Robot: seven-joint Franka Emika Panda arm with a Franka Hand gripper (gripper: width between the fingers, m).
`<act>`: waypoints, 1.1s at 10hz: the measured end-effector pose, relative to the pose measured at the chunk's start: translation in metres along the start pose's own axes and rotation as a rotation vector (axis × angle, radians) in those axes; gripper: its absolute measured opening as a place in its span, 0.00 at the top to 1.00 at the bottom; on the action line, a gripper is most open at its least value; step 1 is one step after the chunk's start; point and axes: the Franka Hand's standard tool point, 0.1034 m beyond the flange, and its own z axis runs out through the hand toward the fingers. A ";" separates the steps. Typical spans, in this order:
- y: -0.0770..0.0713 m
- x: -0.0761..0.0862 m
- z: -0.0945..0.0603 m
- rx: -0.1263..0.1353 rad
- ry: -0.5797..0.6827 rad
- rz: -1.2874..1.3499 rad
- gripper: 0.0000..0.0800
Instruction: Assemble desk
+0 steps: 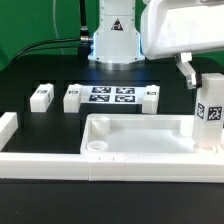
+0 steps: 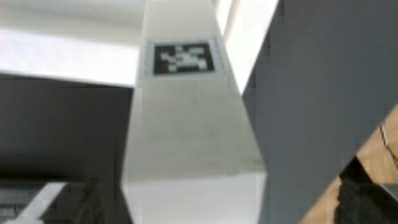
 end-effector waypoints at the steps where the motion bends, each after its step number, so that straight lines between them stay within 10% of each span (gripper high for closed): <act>1: 0.007 -0.001 -0.003 0.015 -0.096 -0.018 0.19; 6: 0.000 -0.008 -0.004 0.086 -0.411 -0.021 0.19; 11: 0.005 0.002 -0.001 0.033 -0.294 0.058 0.19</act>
Offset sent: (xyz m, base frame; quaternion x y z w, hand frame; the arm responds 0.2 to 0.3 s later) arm 0.0000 0.0000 0.0000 0.0000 -0.1938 0.0000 0.9810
